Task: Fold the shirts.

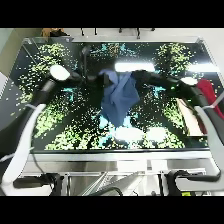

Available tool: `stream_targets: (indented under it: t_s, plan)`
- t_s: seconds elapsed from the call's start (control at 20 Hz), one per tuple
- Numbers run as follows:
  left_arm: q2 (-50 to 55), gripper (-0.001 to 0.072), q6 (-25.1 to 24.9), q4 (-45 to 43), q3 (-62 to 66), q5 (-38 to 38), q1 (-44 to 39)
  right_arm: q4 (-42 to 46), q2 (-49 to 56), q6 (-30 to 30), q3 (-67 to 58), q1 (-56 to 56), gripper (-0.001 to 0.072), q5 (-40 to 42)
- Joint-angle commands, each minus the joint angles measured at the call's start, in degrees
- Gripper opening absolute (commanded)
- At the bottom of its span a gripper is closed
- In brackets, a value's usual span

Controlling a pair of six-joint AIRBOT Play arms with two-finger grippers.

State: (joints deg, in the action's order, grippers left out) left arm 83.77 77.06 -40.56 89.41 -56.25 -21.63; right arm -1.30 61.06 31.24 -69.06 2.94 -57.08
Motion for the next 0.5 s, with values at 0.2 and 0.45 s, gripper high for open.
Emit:
stream_targets:
  t_s: [0.2, 0.45]
  plan:
    - [-23.50, 0.0017, 2.49, -7.04, 15.30, -8.55, -0.35, 5.18, -32.09, 0.02, -0.44, -5.77, 0.0019, 1.81]
    - [-36.61, 0.0017, 16.17, -36.39, 6.54, -9.66, -0.33, 23.69, -37.29, 11.91, -0.39, -10.36, 0.0019, 8.61]
